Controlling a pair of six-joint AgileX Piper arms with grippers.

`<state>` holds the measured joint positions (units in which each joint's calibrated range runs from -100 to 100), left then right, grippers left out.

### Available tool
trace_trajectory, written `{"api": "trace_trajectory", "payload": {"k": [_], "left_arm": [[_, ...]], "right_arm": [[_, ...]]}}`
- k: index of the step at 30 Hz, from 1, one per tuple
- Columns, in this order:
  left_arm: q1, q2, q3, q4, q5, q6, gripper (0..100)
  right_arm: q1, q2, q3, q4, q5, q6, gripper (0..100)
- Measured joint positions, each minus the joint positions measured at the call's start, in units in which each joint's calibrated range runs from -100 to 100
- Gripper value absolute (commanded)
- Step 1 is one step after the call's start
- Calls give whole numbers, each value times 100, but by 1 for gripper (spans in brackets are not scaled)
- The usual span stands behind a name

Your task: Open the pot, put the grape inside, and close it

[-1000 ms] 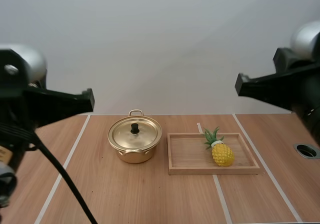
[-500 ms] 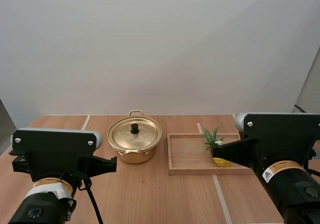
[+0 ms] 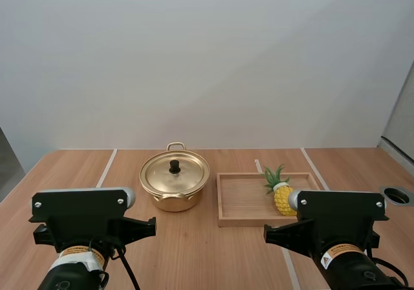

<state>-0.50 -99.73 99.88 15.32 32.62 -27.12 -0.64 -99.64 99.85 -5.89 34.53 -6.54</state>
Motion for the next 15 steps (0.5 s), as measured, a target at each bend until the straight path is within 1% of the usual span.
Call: {"api": "trace_trajectory", "payload": {"k": [15], "left_arm": [[0,0,0,0,-77,-138,0]], "right_arm": [[0,-11,0,0,-169,0,0]]}}
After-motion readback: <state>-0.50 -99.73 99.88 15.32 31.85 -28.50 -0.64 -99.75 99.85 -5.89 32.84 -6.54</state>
